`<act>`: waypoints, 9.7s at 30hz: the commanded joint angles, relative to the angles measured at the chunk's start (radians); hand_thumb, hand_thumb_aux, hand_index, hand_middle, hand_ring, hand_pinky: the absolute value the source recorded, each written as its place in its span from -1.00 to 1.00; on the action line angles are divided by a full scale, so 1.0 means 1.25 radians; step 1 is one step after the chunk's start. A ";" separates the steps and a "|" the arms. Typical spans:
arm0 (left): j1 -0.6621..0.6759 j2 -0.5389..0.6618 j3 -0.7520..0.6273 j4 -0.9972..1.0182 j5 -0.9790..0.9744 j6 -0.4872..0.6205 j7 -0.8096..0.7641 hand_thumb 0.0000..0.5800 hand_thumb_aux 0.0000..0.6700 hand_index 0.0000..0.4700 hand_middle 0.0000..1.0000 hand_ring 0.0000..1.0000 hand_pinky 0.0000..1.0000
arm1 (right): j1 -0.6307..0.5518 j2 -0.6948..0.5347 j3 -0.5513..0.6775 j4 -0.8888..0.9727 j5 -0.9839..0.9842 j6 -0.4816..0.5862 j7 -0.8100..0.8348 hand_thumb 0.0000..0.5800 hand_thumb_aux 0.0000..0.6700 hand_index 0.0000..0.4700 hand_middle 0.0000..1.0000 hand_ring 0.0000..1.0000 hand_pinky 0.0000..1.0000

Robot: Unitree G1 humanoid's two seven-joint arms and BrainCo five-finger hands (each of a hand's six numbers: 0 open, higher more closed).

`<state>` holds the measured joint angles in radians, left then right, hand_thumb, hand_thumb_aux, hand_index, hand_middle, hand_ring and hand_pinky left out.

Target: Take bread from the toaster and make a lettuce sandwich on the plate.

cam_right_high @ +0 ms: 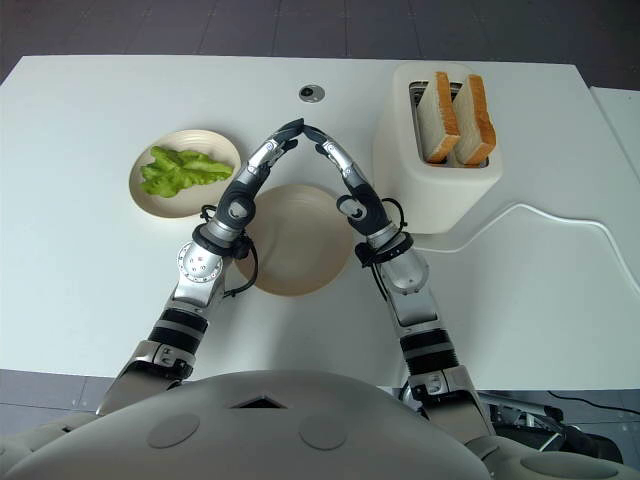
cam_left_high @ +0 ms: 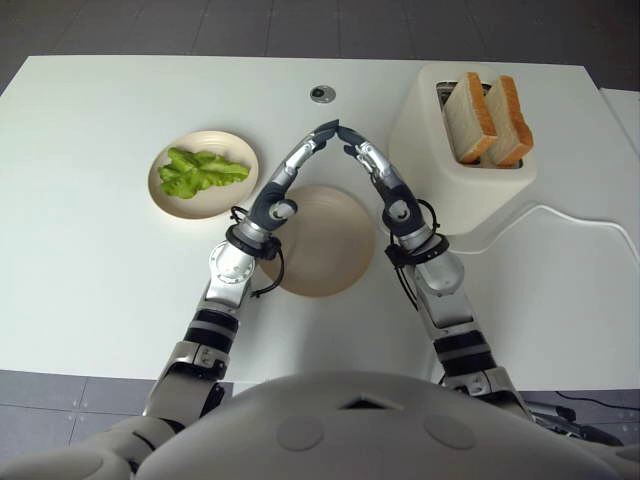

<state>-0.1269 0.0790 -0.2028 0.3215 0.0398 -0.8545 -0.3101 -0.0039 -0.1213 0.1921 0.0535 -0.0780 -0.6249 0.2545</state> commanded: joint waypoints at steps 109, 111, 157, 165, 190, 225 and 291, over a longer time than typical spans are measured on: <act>-0.131 0.460 -0.061 0.315 0.697 0.477 0.386 0.63 0.14 0.14 -1.00 -1.00 -1.00 | 0.034 -0.178 0.136 -0.077 -0.175 0.306 0.054 1.00 1.00 1.00 1.00 1.00 1.00; -0.133 0.461 -0.077 0.308 0.686 0.471 0.382 0.76 0.31 0.31 -1.00 -1.00 -1.00 | 0.029 -0.176 0.130 -0.067 -0.182 0.307 0.047 1.00 1.00 1.00 1.00 1.00 1.00; 0.018 0.368 -0.168 -0.113 0.424 0.111 0.152 1.00 1.00 1.00 -1.00 -1.00 -1.00 | 0.000 -0.160 -0.052 -0.194 -0.150 0.295 -0.039 -1.00 -1.00 -1.00 -1.00 -1.00 -1.00; -0.020 0.362 -0.052 -0.097 0.471 0.196 0.271 -1.00 -1.00 -1.00 -1.00 -1.00 -1.00 | 0.000 -0.157 -0.043 -0.186 -0.152 0.290 -0.038 -1.00 -1.00 -1.00 -1.00 -1.00 -1.00; -0.129 0.345 -0.085 0.163 0.587 0.372 0.459 0.85 0.45 0.45 -1.00 -1.00 -1.00 | -0.005 -0.158 -0.032 -0.174 -0.154 0.289 -0.037 -1.00 -1.00 -1.00 -1.00 -1.00 -1.00; 0.005 0.347 -0.012 -0.112 0.190 0.146 0.137 1.00 1.00 1.00 -1.00 -1.00 -1.00 | -0.001 -0.150 -0.036 -0.172 -0.154 0.282 -0.039 -1.00 -1.00 -1.00 -1.00 -1.00 -1.00; 0.022 0.254 0.030 -0.192 0.150 0.159 0.067 -1.00 -1.00 -1.00 -1.00 -1.00 -1.00 | -0.001 -0.551 -0.326 -0.173 -0.378 0.388 0.057 -1.00 -1.00 -1.00 -1.00 -1.00 -1.00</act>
<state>-0.1070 0.3904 -0.1749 0.0707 0.2223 -0.6497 -0.2262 -0.0146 -0.7998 -0.2387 -0.1766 -0.5472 -0.1377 0.3155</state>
